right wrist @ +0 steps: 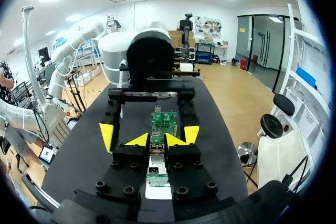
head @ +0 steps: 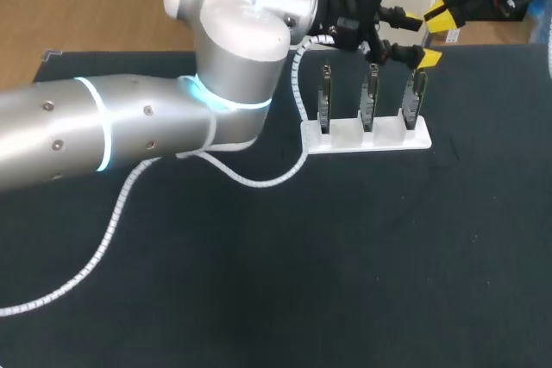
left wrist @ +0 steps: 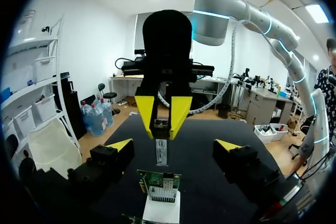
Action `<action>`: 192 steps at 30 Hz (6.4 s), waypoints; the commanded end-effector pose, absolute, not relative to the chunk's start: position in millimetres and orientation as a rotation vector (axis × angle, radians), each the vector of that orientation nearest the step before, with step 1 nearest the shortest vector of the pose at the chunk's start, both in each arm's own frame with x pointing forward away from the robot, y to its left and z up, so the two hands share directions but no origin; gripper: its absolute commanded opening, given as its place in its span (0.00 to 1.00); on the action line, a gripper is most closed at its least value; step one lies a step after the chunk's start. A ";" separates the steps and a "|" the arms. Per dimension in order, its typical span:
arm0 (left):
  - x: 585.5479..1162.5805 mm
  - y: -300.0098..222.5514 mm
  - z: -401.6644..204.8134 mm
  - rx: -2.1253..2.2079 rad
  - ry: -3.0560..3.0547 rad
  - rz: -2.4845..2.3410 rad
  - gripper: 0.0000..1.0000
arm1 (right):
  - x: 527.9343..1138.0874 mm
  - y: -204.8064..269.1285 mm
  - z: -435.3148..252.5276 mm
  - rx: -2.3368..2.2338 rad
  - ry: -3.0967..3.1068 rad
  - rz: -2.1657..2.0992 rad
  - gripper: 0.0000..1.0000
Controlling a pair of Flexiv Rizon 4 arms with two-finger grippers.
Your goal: Pick up the optical module with the left hand, and insert it into the network port with the right hand.
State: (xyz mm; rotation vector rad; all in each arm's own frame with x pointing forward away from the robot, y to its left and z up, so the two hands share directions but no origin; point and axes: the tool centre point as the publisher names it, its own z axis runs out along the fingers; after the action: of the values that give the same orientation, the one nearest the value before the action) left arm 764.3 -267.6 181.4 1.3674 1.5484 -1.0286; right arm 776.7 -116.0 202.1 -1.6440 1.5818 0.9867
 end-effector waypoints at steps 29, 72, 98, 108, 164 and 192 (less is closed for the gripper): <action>772.9 -248.2 139.4 1.548 1.857 -0.891 1.00 | 777.3 -112.6 200.2 -1.625 1.585 0.959 0.00; 766.4 -245.1 119.8 1.610 1.888 -0.899 1.00 | 776.5 -111.1 201.6 -1.634 1.592 0.948 0.00; 766.0 -245.0 120.2 1.613 1.886 -0.898 1.00 | 763.9 -111.6 180.0 -1.687 1.652 0.876 0.00; 766.0 -245.0 120.2 1.613 1.886 -0.898 1.00 | 760.3 -110.9 174.4 -1.678 1.672 0.864 0.00; 766.0 -245.0 120.2 1.613 1.886 -0.898 1.00 | 766.7 -112.4 178.1 -1.709 1.646 0.804 0.00; 766.0 -245.0 120.2 1.613 1.886 -0.898 1.00 | 767.3 -112.0 165.2 -1.722 1.672 0.847 0.00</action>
State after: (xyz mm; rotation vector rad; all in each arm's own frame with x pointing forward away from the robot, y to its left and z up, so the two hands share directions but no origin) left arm 763.5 -243.9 119.8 1.6077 1.8829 -0.8966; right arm 764.9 -112.5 166.1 -1.7216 1.6723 0.8414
